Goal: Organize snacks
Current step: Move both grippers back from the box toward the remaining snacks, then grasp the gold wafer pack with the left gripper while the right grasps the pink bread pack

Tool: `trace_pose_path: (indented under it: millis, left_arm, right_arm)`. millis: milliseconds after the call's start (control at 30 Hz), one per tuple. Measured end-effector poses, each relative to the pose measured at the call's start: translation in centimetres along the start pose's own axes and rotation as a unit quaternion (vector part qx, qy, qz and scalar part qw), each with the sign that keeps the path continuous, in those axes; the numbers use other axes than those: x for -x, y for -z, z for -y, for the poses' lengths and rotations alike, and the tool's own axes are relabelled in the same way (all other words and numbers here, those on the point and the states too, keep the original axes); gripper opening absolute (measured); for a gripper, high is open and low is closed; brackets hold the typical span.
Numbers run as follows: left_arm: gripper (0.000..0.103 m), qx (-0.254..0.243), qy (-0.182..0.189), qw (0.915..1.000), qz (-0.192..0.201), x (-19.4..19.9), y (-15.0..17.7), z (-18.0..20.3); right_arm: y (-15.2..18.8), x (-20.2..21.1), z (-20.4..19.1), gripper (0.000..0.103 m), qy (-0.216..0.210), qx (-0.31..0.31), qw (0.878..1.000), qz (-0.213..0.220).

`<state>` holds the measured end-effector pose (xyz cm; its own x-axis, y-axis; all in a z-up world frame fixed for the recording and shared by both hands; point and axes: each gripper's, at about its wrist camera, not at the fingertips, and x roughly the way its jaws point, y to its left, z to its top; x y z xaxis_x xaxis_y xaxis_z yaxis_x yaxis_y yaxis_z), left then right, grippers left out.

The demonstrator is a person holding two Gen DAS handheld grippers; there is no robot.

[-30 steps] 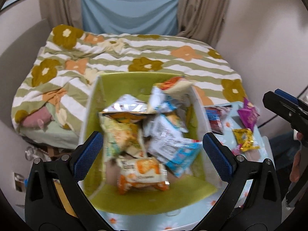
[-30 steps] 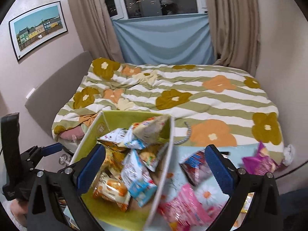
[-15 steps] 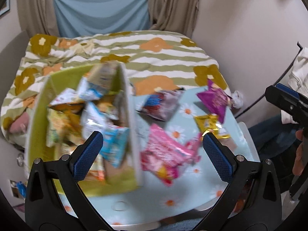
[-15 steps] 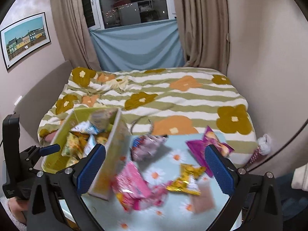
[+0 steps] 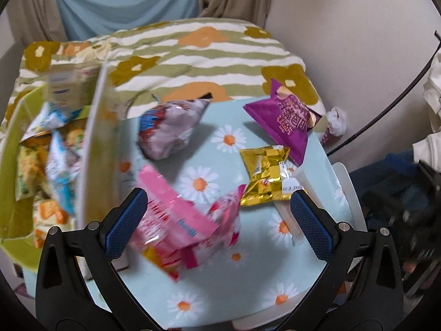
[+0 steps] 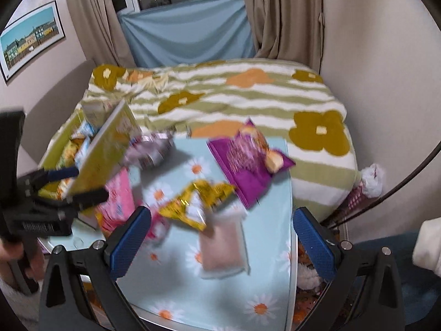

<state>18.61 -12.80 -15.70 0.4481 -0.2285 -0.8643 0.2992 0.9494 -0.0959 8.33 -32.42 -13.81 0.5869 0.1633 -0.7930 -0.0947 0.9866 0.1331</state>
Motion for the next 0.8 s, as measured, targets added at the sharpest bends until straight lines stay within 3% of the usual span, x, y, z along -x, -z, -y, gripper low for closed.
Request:
trace_pose_path:
  millis: [267,500,600,800]
  left_arm:
    - [0.102,-0.026,0.033,0.9979,-0.05,-7.4,-2.7,3.8]
    - [0.08,-0.046,0.047,0.9908,-0.118,-13.3,-2.3,6.1]
    - [0.066,-0.035,0.059,0.9891,-0.131,-14.4,-1.8,5.9]
    - [0.056,-0.027,0.062,0.9896,-0.127,-15.0,-1.8,5.4]
  right_arm:
    - [2.5,-4.1,1.6,0.103,-0.009,0.004,1.0,-0.017]
    - [4.3,-7.0,1.2,0.103,-0.015,0.023,0.999,-0.04]
    - [5.0,-8.0,1.0,0.103,-0.016,0.03,0.998,-0.049]
    - [5.8,-9.4,0.6,0.102,-0.014,0.047,0.997,-0.06]
